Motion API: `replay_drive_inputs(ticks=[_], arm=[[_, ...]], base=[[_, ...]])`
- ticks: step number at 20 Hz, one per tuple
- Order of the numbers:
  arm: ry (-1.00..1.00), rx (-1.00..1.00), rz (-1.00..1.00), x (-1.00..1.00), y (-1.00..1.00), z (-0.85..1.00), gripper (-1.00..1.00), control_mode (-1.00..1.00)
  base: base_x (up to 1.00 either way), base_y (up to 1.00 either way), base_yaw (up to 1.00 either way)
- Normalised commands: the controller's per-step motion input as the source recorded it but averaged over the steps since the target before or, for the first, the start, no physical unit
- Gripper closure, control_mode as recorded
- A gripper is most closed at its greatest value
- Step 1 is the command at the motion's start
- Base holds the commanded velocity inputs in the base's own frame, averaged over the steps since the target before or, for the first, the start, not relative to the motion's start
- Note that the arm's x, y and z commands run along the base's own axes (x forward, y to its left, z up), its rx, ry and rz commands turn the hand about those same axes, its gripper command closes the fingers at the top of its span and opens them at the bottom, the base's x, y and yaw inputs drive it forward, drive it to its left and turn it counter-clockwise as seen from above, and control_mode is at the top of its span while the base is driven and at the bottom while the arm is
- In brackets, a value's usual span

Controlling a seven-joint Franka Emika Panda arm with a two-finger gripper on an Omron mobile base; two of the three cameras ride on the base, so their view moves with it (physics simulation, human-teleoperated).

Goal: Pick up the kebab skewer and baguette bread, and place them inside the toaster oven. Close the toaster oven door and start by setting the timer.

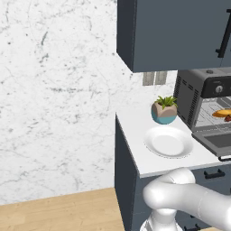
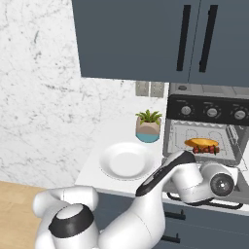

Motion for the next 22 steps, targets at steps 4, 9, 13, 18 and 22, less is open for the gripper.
replay_drive_inputs(ticks=[4,9,13,18,22], arm=[[0.0,0.0,0.0,0.06,0.0,-0.04,-1.0,-1.0],[0.0,0.0,0.0,0.07,0.0,-0.05,-1.0,-1.0],[0.0,0.0,0.0,0.06,0.0,-0.07,-1.0,-1.0],[0.0,0.0,0.0,0.02,0.0,-0.14,-1.0,-1.0],[0.0,0.0,0.0,0.1,0.0,-0.02,-1.0,-1.0]], base=[[0.0,0.0,0.0],[0.0,0.0,0.0],[0.0,0.0,0.0],[0.0,0.0,0.0],[0.0,0.0,0.0]])
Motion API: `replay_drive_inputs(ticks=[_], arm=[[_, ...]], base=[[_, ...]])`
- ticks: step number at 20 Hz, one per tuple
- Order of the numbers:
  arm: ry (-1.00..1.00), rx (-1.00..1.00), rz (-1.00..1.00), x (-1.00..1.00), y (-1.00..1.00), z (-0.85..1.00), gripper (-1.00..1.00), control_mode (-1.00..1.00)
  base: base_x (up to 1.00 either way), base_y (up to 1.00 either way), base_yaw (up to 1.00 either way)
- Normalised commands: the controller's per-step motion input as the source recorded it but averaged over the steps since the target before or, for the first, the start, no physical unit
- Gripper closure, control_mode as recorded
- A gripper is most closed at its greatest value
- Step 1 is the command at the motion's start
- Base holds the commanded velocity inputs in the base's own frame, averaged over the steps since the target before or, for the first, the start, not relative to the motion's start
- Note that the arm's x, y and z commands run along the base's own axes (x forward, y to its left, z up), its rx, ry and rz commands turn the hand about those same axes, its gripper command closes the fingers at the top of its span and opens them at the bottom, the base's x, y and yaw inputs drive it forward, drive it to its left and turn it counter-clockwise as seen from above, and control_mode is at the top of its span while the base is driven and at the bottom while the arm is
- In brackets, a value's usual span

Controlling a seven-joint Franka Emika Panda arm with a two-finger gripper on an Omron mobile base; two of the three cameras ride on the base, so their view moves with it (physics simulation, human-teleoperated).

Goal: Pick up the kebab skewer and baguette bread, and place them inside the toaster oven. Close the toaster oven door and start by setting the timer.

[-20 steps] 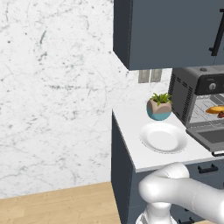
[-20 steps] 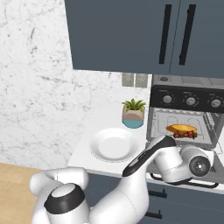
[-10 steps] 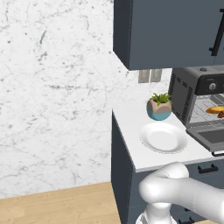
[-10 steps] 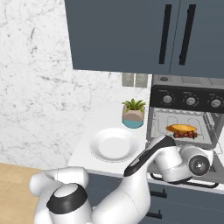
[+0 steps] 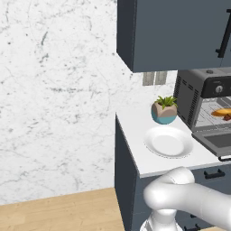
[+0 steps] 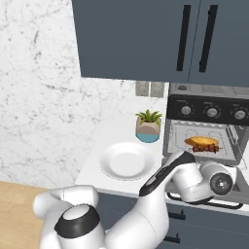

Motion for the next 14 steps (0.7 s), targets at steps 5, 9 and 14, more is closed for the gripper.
replay_drive_inputs(ticks=[5,9,14], arm=[[0.0,0.0,0.0,0.18,0.0,0.0,-1.0,-1.0],[0.0,0.0,0.0,0.2,0.0,0.0,-1.0,-1.0],[0.0,0.0,0.0,0.23,0.0,0.0,-1.0,-1.0]], base=[[0.0,0.0,0.0],[0.0,0.0,0.0],[0.0,0.0,0.0]])
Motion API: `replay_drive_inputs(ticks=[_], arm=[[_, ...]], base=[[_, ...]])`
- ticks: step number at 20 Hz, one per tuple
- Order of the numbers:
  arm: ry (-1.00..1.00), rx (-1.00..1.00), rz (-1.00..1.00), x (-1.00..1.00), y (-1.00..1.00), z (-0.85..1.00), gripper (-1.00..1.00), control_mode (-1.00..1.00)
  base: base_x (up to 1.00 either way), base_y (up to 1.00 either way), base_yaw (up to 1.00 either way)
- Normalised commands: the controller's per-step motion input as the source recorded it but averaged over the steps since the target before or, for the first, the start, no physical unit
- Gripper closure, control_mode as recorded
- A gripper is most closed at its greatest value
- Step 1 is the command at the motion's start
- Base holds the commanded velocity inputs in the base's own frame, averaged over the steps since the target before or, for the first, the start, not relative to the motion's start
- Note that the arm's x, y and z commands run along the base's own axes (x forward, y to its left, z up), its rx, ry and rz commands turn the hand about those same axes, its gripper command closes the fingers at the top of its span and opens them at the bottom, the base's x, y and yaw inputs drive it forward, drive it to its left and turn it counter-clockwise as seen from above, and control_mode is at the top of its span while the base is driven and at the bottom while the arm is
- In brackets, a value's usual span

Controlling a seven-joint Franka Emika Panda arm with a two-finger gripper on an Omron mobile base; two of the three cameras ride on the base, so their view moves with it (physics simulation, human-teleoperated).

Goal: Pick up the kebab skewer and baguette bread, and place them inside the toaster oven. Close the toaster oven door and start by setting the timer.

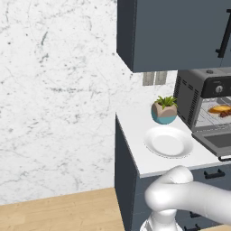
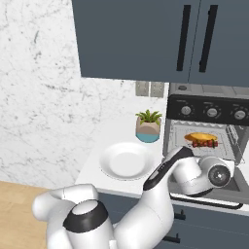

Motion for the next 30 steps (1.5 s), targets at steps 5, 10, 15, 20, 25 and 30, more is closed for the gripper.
replay_drive_inputs(ticks=[5,10,15,20,25,30], arm=[[0.0,0.0,0.0,0.21,0.0,0.0,-1.0,-1.0],[0.0,0.0,0.0,0.21,0.0,0.0,-1.0,-1.0],[0.0,0.0,0.0,0.22,0.0,0.0,-1.0,-1.0],[0.0,0.0,0.0,0.21,0.0,0.0,-1.0,-1.0],[0.0,0.0,0.0,0.22,0.0,0.0,-1.0,-1.0],[0.0,0.0,0.0,0.19,0.0,0.0,-1.0,-1.0]], base=[[0.0,0.0,0.0],[0.0,0.0,0.0],[0.0,0.0,0.0],[0.0,0.0,0.0],[0.0,0.0,0.0],[0.0,0.0,0.0]])
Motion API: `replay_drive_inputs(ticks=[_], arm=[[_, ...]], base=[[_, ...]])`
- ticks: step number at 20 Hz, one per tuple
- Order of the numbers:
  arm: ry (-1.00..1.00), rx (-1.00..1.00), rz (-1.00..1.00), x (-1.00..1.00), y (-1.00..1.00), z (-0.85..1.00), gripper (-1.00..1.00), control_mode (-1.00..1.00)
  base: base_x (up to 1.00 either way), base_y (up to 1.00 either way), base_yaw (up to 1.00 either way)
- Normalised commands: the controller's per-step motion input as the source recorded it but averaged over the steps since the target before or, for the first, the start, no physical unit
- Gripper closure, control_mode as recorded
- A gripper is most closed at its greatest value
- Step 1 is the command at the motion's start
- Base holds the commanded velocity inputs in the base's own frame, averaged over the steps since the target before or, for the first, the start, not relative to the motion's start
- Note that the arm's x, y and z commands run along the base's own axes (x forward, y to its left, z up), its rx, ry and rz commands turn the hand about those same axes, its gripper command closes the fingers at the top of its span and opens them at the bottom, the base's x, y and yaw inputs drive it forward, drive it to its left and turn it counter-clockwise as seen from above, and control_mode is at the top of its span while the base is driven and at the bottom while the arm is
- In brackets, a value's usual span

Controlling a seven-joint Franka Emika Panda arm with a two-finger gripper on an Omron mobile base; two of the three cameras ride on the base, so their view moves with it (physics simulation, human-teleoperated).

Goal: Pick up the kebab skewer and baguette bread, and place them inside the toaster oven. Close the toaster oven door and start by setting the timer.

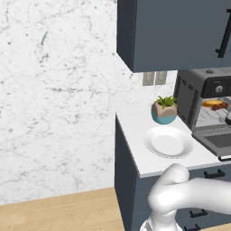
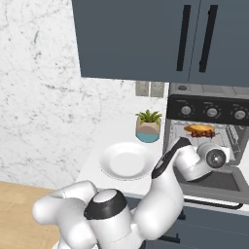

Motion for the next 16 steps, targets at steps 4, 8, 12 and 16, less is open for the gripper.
replay_drive_inputs(ticks=[4,8,12,16], arm=[[0.0,0.0,0.0,0.2,0.0,0.0,-1.0,-1.0],[0.0,0.0,0.0,0.2,0.0,0.0,-1.0,-1.0],[0.0,0.0,0.0,0.22,0.0,0.0,-1.0,-1.0],[0.0,0.0,0.0,0.22,0.0,0.0,-1.0,-1.0]], base=[[0.0,0.0,0.0],[0.0,0.0,0.0],[0.0,0.0,0.0],[0.0,0.0,0.0]])
